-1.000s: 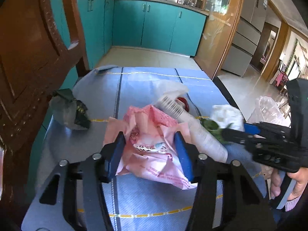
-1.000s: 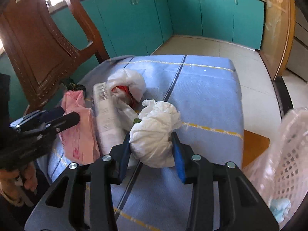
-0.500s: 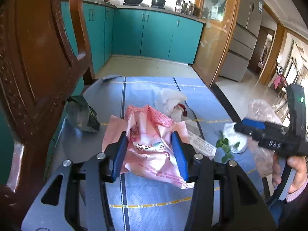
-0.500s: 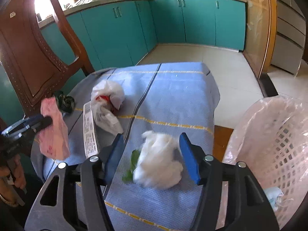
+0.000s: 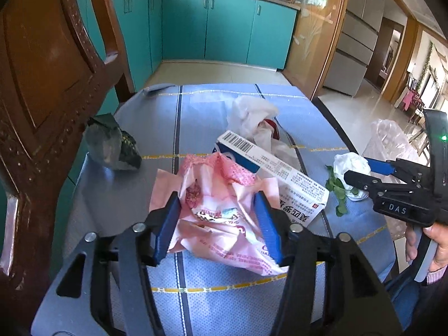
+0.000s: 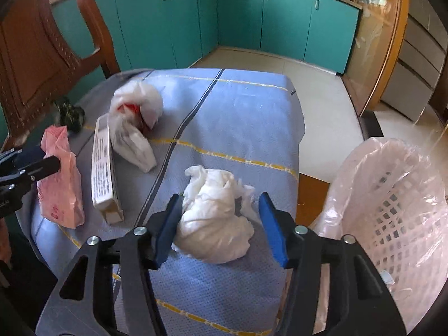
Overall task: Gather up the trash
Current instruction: 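Lift and carry the tissue ball and pink wrapper over the wastebasket with both tools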
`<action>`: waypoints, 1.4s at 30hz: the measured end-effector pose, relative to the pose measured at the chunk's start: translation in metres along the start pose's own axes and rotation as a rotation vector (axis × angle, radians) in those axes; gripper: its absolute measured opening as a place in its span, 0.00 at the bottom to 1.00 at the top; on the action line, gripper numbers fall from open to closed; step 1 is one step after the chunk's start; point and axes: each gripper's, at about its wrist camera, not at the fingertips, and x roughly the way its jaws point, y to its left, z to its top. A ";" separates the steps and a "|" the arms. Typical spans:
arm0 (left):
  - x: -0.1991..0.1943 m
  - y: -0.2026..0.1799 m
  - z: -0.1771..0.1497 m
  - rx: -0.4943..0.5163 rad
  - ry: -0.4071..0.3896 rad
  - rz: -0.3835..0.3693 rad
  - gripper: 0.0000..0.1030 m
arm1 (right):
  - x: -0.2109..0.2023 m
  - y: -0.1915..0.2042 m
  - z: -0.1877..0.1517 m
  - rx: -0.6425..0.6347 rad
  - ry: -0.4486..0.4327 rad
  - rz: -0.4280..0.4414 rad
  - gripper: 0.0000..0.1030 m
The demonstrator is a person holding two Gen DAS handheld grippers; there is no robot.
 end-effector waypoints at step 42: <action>0.008 0.002 -0.005 -0.020 0.057 0.036 0.83 | -0.014 0.024 -0.002 -0.101 -0.049 0.064 0.26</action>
